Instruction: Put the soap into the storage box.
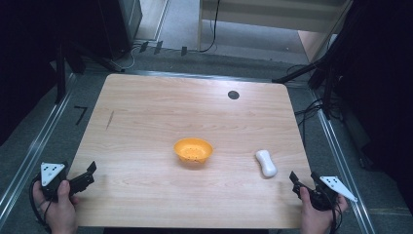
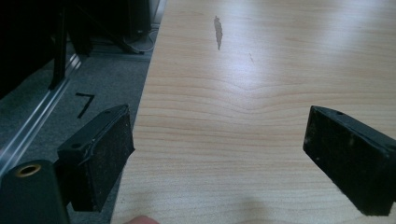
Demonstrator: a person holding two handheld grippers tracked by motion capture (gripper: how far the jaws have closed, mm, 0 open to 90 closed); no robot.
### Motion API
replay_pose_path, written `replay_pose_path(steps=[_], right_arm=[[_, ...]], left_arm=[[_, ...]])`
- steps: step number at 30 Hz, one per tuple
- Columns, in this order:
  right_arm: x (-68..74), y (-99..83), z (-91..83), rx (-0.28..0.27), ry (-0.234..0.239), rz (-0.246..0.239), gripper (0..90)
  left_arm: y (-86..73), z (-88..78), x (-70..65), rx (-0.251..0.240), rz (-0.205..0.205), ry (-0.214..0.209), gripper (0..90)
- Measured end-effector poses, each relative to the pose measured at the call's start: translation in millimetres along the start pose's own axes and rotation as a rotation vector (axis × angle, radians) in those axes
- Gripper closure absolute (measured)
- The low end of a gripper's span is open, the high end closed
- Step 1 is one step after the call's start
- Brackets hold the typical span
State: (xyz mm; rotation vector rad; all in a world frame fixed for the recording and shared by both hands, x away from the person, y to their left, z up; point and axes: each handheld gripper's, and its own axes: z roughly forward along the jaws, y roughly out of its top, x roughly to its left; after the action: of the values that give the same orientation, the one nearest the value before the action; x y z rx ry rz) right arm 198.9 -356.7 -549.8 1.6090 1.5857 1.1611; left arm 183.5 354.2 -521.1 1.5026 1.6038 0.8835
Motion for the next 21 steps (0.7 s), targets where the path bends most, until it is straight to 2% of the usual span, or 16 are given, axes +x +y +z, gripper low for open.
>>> replay_pose_path(steps=[2,4,5,6,7,10,16,18,19,21], right_arm=[[1.2,0.0,0.2,-0.001,-0.006,-0.01,18.4],[2.3,0.9,3.2,0.02,0.024,0.019,22.6],[2.1,1.6,4.2,0.029,0.015,0.036,25.3],[3.4,3.1,5.0,0.045,-0.017,0.042,28.0],[4.6,4.9,5.4,0.06,-0.038,0.033,29.2],[7.2,9.5,6.2,0.088,-0.051,0.019,30.0],[26.4,25.8,12.6,0.207,-0.019,-0.104,30.7],[28.8,26.9,14.1,0.221,-0.017,-0.117,30.8],[34.4,30.0,18.2,0.256,-0.004,-0.145,30.8],[38.2,32.1,21.4,0.277,0.002,-0.157,30.9]], left_arm=[[0.2,0.6,-0.8,0.0,0.002,0.007,9.5],[0.2,1.4,-4.8,-0.001,0.033,0.023,9.5],[0.1,1.8,-6.6,0.0,0.047,0.029,9.5],[0.1,1.8,-6.6,0.0,0.047,0.029,9.5],[0.4,2.3,-8.4,0.002,0.058,0.029,9.5],[0.6,3.5,-9.8,0.005,0.062,0.03,9.5],[1.6,5.3,-11.2,0.021,0.077,0.036,9.6],[1.6,5.5,-11.5,0.022,0.081,0.037,9.7],[1.6,5.4,-11.4,0.024,0.081,0.036,9.7],[1.7,5.7,-11.2,0.024,0.075,0.036,9.7]])
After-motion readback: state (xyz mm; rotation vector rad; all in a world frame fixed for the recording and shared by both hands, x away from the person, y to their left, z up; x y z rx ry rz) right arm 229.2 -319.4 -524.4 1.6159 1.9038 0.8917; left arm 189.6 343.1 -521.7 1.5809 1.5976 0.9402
